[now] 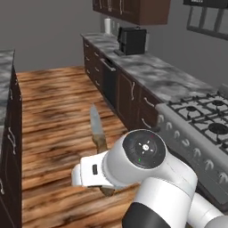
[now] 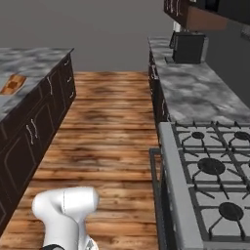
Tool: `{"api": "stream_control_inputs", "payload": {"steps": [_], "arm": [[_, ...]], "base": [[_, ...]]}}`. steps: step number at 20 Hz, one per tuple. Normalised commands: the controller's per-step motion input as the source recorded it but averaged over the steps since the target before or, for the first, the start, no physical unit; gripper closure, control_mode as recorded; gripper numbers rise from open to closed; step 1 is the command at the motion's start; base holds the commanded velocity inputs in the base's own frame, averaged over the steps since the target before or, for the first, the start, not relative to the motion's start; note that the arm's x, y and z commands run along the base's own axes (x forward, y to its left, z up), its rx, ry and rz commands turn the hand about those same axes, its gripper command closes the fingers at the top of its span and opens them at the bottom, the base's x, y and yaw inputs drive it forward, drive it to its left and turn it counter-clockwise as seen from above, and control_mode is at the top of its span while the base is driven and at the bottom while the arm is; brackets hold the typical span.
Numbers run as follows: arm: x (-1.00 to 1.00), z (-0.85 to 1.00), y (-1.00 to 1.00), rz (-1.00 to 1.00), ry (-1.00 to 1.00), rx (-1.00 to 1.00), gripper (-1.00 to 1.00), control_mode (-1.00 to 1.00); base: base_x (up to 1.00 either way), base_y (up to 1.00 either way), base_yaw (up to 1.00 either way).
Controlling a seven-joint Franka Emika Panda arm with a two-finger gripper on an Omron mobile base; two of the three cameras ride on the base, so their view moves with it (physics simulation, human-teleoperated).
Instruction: Move the cutting board and knife to the sink. Then move spray from the cabinet to the counter.
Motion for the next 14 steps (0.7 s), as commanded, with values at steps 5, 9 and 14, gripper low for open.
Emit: {"api": "stream_control_inputs", "payload": {"steps": [5,9,14], "arm": [[0.0,0.0,0.0,0.0,0.0,0.0,1.0,1.0],[0.0,0.0,0.0,0.0,0.0,0.0,1.0,1.0],[0.0,0.0,0.0,0.0,0.0,0.0,1.0,1.0]], "base": [[1.0,0.14,0.11],[1.0,0.06,0.11],[1.0,0.05,0.17]]}}
